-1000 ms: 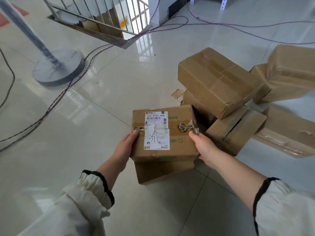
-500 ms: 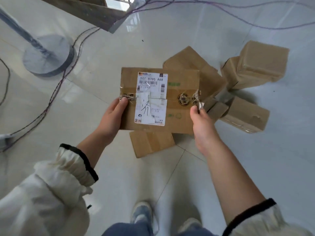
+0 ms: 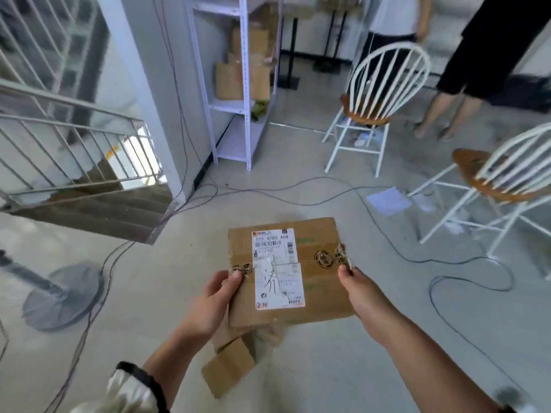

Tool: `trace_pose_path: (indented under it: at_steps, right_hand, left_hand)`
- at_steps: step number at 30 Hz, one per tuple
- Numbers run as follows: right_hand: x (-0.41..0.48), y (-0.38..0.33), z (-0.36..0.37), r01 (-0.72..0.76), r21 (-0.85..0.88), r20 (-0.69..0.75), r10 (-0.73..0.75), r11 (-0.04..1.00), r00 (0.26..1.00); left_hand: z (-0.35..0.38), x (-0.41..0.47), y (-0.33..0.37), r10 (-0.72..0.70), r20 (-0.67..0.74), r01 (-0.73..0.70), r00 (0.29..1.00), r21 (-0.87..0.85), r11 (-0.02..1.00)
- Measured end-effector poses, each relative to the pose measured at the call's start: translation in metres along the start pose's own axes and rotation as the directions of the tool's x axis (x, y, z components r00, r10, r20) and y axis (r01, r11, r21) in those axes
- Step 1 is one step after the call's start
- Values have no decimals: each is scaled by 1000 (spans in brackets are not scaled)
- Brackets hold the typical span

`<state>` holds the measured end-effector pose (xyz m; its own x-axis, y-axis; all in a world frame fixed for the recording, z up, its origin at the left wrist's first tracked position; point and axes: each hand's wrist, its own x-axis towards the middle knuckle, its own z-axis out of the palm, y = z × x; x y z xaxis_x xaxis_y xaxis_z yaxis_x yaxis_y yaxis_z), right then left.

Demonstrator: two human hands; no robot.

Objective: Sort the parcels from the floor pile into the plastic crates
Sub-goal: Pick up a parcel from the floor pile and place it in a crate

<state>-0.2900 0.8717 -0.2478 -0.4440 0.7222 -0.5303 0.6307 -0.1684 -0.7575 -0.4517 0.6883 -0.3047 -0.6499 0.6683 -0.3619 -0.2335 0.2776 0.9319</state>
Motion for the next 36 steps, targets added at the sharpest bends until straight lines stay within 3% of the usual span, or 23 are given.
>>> trace_pose_path:
  at_steps: [6, 17, 26, 36]
  right_hand:
    - [-90, -28, -45, -14, 193, -208, 55, 981, 976]
    - [-210, -4, -53, 54, 492, -453, 203, 869, 868]
    - [-317, 47, -92, 129, 561, -624, 315, 818, 715]
    - [-476, 134, -97, 224, 603, -724, 407, 766, 557]
  left_hand:
    - [10, -24, 96, 81, 225, -100, 971, 75, 992]
    - [37, -68, 162, 141, 451, -315, 881, 337, 887]
    - [108, -150, 180, 161, 678, -501, 717, 340, 796]
    - [157, -301, 161, 115, 836, -591, 536, 275, 758]
